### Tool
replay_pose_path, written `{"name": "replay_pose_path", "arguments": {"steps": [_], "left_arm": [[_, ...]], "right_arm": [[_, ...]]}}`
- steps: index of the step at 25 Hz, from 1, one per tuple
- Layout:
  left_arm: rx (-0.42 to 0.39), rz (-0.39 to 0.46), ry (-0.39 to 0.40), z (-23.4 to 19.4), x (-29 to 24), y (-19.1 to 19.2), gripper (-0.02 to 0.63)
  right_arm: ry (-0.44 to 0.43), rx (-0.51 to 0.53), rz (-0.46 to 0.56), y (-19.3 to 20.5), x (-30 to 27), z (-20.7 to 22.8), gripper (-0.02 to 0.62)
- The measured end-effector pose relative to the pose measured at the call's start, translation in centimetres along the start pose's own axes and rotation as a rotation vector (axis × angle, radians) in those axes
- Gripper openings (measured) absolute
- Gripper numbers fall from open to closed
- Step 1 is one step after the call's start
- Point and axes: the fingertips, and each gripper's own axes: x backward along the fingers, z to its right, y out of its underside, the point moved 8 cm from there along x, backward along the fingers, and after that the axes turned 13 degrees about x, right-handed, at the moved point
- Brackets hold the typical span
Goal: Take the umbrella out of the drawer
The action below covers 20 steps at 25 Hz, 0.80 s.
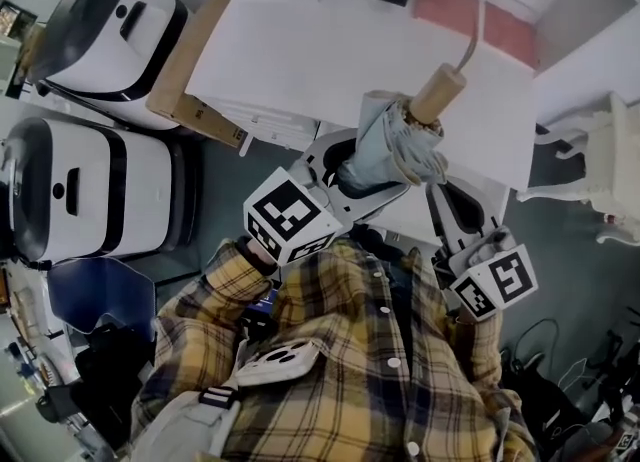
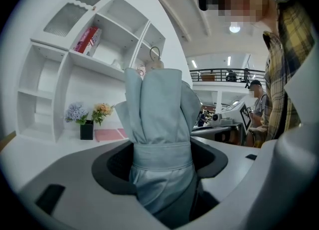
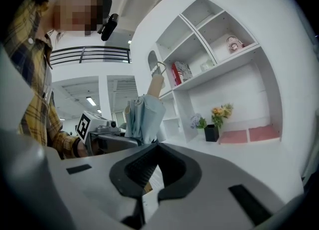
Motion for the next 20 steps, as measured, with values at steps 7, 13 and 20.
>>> {"name": "replay_pose_path", "arguments": {"steps": [7, 13, 20], "left_arm": [[0.011, -0.007, 0.021, -0.10, -0.23, -0.13, 0.321], [0.008, -0.005, 0.036, -0.04, -0.07, -0.40, 0.321], [0.007, -0.016, 0.043, -0.21, -0.19, -0.21, 0.321]], "right_arm": [[0.038, -0.015, -0.005, 0.51, -0.01, 0.54, 0.017], [0.038, -0.019, -0.019, 0.85, -0.21, 0.46, 0.017], [0.047, -0.022, -0.025, 0.99, -0.41, 0.72, 0.017]]}}
